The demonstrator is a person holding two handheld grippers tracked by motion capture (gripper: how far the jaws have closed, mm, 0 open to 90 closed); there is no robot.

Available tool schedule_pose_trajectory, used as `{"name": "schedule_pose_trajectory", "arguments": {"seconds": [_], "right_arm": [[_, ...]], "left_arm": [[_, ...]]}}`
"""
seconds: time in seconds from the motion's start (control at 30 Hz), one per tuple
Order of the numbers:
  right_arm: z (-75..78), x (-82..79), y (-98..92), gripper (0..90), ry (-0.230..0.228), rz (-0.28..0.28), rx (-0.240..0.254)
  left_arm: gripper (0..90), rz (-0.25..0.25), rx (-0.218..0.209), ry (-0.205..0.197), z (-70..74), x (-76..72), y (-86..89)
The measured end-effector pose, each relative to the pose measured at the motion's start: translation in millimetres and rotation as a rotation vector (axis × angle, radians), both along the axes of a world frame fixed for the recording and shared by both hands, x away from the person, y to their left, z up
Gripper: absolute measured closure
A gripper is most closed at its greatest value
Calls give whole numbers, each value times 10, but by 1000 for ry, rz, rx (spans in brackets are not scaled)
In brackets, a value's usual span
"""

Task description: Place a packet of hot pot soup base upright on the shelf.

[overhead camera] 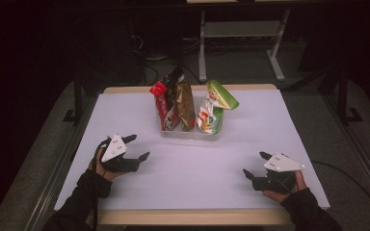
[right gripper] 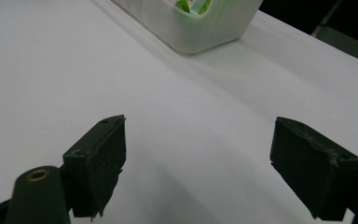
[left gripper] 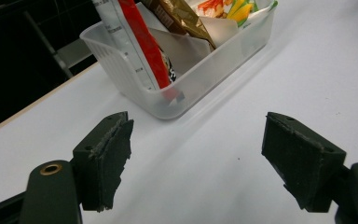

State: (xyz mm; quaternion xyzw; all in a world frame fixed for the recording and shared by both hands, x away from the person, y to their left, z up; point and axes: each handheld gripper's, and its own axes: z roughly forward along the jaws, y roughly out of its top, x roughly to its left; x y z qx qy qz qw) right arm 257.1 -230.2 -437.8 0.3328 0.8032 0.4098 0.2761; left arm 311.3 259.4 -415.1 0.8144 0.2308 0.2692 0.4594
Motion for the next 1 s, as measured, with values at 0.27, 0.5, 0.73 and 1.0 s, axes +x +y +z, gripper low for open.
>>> {"name": "schedule_pose_trajectory", "arguments": {"seconds": [0.27, 0.5, 0.73, 1.0], "right_arm": [[-7, -14, -37, 179, 6, -10, -22], [6, -33, -86, 185, -2, -19, -26], [4, -70, -175, 192, -2, -37, 3], [13, -127, -332, 189, -31, -86, 40]], "left_arm": [[206, -11, -18, 27, -16, -98, 155], [210, -2, -19, 37, -62, -177, 328], [210, 11, -28, 35, -104, -241, 509], [210, 59, -75, 44, -143, -316, 744]]}}
